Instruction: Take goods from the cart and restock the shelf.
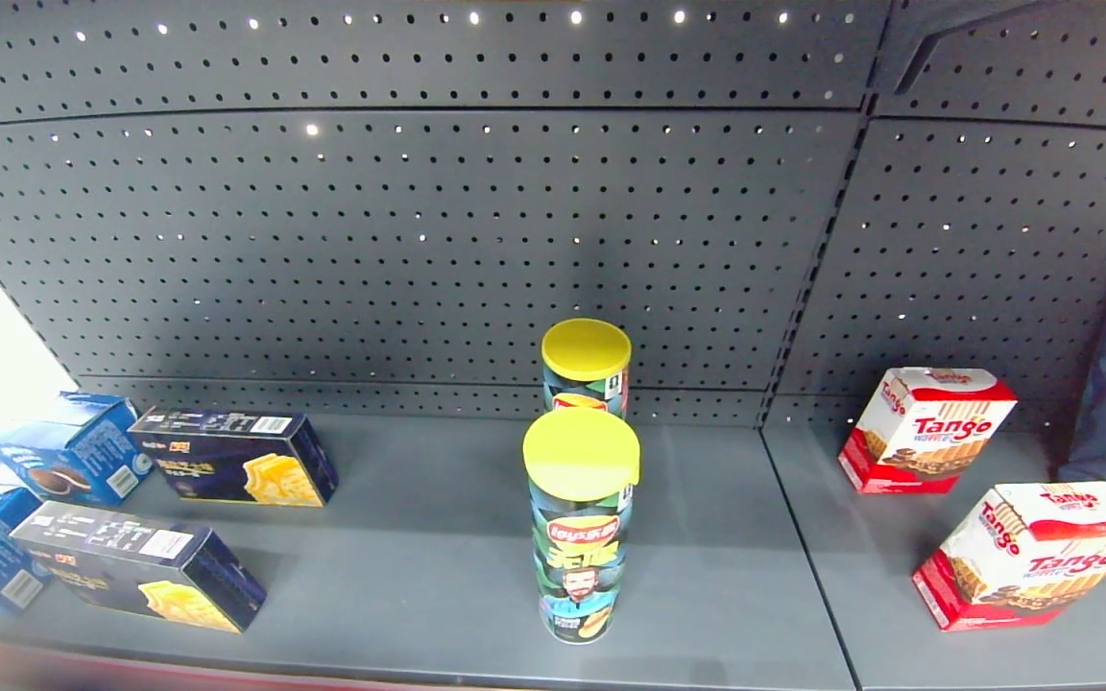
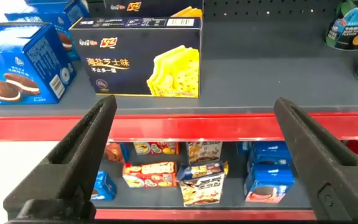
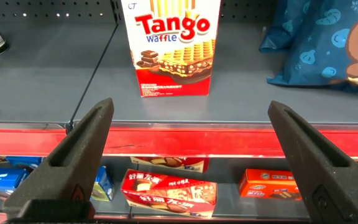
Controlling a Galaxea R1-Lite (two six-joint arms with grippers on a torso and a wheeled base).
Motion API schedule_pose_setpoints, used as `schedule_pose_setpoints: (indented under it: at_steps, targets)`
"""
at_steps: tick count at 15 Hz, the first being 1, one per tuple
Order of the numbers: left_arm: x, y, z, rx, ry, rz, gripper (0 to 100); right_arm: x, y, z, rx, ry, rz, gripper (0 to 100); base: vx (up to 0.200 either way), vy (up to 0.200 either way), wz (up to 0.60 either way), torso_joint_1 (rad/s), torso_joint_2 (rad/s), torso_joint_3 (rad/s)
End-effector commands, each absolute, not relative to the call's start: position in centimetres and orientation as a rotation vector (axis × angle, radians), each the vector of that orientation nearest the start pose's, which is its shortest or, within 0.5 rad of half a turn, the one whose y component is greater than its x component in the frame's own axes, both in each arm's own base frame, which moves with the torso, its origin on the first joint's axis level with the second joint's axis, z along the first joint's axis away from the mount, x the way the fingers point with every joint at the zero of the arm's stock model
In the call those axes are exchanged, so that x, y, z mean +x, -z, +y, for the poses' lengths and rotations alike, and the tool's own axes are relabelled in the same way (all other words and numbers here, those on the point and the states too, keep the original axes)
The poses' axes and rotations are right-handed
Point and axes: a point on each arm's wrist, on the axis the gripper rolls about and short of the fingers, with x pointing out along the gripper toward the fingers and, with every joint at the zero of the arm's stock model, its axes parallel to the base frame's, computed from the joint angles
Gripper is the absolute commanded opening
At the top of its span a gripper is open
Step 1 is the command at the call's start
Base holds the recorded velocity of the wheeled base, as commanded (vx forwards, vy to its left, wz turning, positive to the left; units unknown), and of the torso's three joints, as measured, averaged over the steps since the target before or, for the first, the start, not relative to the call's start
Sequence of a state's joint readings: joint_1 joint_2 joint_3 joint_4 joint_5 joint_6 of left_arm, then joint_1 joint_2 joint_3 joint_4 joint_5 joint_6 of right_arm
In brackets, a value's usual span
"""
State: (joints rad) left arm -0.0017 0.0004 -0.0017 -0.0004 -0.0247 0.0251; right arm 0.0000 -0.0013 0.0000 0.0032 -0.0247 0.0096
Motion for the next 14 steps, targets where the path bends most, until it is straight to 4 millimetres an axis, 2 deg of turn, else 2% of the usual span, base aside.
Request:
schedule_pose_setpoints:
  at_steps: [1, 4, 10, 11, 14]
  targets:
    - [-2.28, -7.55, -0.05, 0.023, 0.025, 0.0, 100, -2.28, -7.52, -0.06, 0.011, 0.025, 0.003, 100, 0.0, 0.0, 0.0, 0.0, 0.0, 0.0]
    - [-2.29, -7.59, -0.04, 0.011, 0.02, -0.002, 100, -2.28, -7.52, -0.04, 0.006, 0.018, 0.003, 100, -0.2, 0.0, 0.0, 0.009, 0.0, 0.002]
    - [-2.29, -7.61, -0.04, 0.014, 0.021, -0.003, 100, -2.28, -7.52, -0.04, 0.006, 0.018, 0.003, 100, 0.0, 0.0, 0.0, 0.0, 0.0, 0.0]
    - [-2.29, -7.59, -0.04, 0.014, 0.021, -0.002, 100, -2.28, -7.52, -0.04, 0.006, 0.018, 0.003, 100, 0.0, 0.2, 0.0, 0.002, 0.0, -0.002]
    - [-2.29, -7.59, -0.03, 0.008, 0.018, -0.002, 100, -2.28, -7.52, -0.04, 0.006, 0.017, 0.003, 100, 0.0, 0.0, 0.0, 0.0, 0.0, 0.0]
